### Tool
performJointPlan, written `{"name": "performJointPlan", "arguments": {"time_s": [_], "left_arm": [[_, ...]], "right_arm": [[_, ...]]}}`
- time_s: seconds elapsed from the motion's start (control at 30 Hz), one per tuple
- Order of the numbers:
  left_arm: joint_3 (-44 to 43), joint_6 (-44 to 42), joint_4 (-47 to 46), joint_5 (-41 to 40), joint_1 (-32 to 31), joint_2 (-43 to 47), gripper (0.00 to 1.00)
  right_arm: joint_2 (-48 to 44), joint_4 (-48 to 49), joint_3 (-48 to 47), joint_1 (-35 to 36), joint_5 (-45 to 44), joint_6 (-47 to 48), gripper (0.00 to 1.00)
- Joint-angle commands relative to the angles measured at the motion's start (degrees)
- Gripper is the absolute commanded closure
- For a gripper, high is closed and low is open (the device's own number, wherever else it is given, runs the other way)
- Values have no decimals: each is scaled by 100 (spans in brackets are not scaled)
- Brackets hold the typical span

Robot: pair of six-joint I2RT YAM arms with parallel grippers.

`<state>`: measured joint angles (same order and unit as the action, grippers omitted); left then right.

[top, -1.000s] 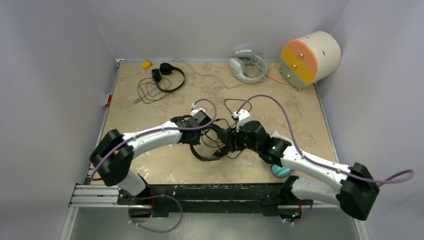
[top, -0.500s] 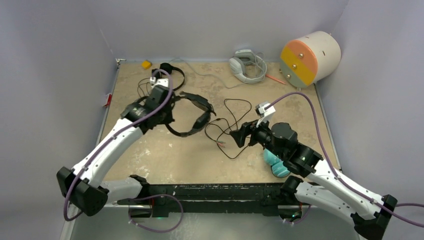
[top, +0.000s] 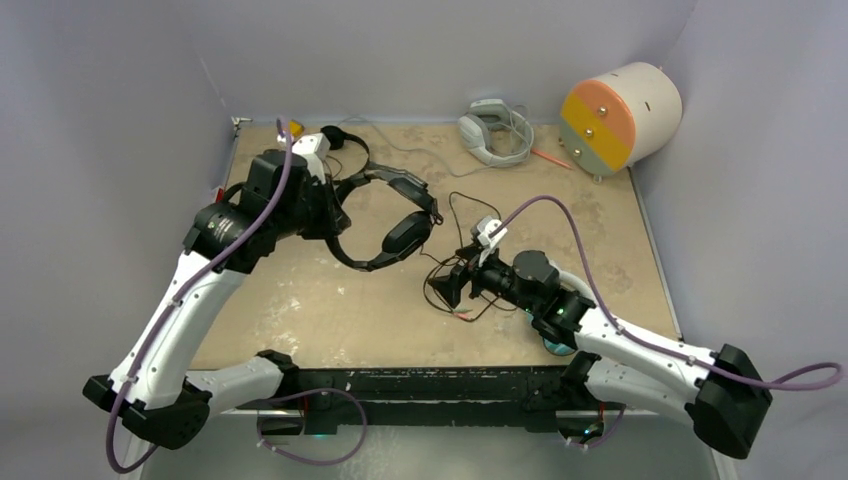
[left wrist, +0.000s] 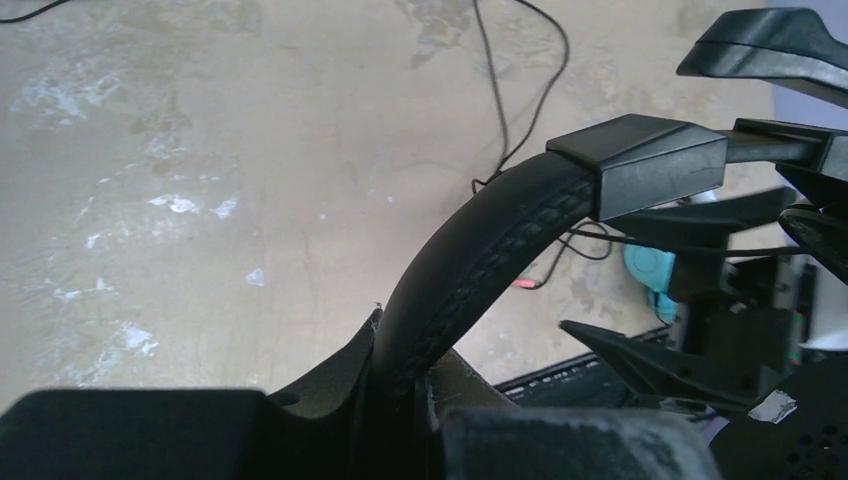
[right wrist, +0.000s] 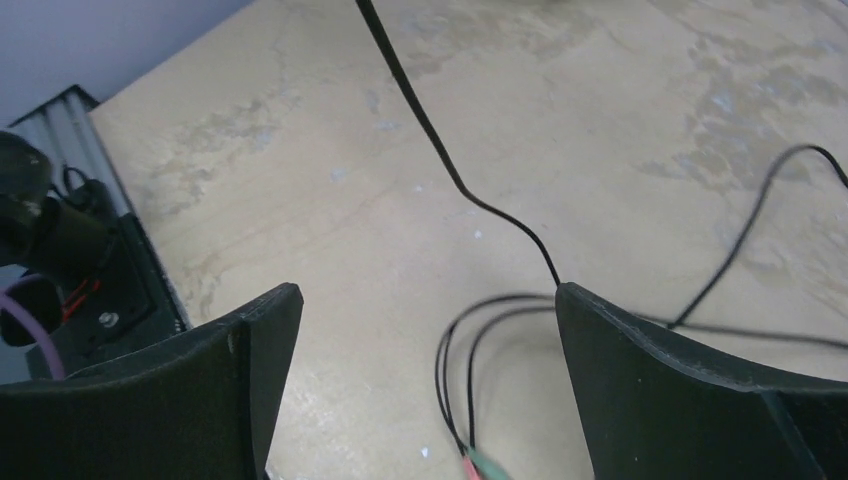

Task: Wrap the headphones
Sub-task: Pick up the headphones from the center of the board, then wrap the headphones cable around the headphones.

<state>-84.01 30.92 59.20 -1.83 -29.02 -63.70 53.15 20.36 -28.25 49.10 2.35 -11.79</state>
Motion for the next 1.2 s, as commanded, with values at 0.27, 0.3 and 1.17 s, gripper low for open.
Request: {"name": "performJointPlan", "arguments": {"time_s": [0.27, 0.3, 1.17], "left_arm": [[-1856, 142, 745, 1130, 1, -16, 100], [-1979, 120, 800, 1258, 1, -80, 100], [461, 3236, -2456, 1414, 1, 121, 100]], "right_arm": [[1824, 3330, -218, 3, 1563, 346, 16], [1953, 3478, -276, 3, 1639, 360, 18], [2728, 3867, -275, 777, 2324, -949, 100]]}}
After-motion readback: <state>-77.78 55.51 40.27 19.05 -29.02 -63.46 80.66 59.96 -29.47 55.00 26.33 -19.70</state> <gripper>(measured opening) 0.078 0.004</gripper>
